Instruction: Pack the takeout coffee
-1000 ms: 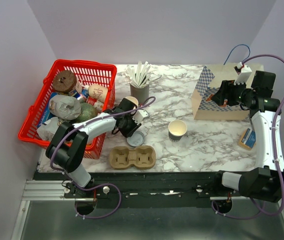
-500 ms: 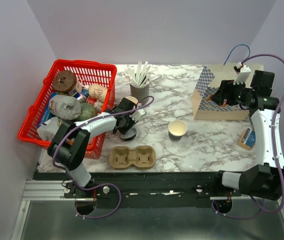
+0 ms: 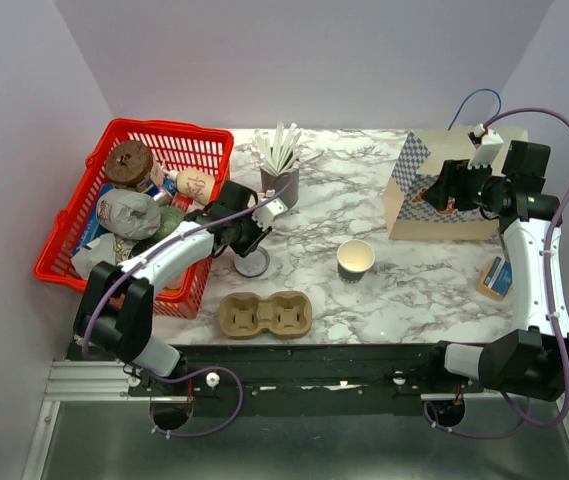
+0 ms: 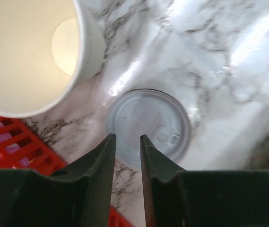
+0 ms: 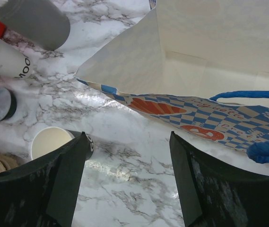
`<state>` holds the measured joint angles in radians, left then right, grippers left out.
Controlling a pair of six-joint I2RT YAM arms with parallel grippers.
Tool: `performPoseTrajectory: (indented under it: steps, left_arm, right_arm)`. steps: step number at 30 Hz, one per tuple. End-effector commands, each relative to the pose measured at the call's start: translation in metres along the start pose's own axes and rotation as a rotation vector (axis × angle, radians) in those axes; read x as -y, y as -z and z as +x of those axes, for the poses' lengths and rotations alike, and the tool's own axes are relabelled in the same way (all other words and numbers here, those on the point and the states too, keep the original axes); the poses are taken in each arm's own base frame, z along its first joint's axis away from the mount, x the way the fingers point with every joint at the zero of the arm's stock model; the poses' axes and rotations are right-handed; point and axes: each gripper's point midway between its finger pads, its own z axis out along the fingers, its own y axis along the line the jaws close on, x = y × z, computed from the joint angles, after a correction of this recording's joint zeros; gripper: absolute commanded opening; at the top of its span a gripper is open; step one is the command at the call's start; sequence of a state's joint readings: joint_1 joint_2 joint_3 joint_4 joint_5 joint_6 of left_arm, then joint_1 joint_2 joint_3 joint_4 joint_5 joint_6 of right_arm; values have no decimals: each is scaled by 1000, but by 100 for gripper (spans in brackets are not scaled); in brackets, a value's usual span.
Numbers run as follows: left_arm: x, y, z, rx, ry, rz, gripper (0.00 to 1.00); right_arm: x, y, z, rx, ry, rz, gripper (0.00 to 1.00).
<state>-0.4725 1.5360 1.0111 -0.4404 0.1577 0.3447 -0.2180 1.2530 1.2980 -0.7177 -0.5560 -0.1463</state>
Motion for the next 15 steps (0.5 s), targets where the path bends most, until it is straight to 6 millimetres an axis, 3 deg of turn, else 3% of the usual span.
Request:
performPoseTrajectory:
  steps: [1, 8, 15]
  left_arm:
    - [52, 31, -8, 104, -100, 304, 34]
    - [74, 12, 16, -18, -43, 438, 32]
    - [74, 2, 17, -40, -29, 444, 29]
  right_arm:
    - [-1, 2, -2, 26, 9, -8, 79]
    - [-3, 3, -4, 30, 9, -15, 79]
    - [-4, 3, 0, 24, 6, -14, 79]
